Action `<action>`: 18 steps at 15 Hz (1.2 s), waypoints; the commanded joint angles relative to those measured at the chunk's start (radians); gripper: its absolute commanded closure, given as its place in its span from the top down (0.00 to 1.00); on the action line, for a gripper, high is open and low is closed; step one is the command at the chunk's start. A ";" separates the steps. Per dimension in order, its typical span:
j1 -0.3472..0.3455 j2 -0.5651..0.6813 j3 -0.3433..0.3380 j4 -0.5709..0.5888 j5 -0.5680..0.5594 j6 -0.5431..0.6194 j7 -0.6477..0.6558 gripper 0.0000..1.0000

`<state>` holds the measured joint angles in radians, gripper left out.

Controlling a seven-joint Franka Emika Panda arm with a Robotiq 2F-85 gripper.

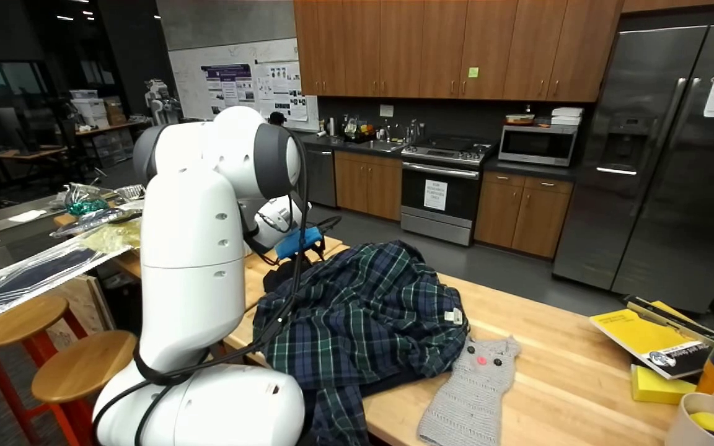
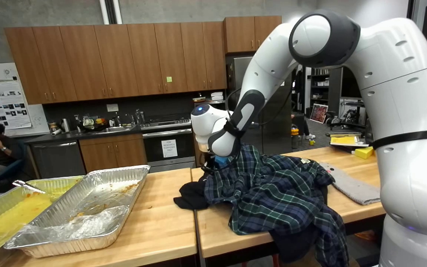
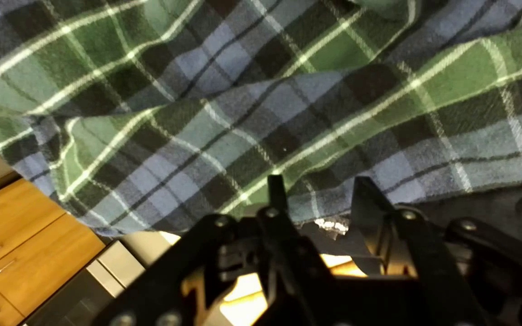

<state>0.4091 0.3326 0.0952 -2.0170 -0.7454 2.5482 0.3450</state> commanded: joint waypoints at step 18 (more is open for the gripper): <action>-0.026 0.007 0.032 0.018 0.068 -0.233 0.100 0.74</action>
<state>0.3990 0.3399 0.1132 -1.9995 -0.6969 2.3112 0.4431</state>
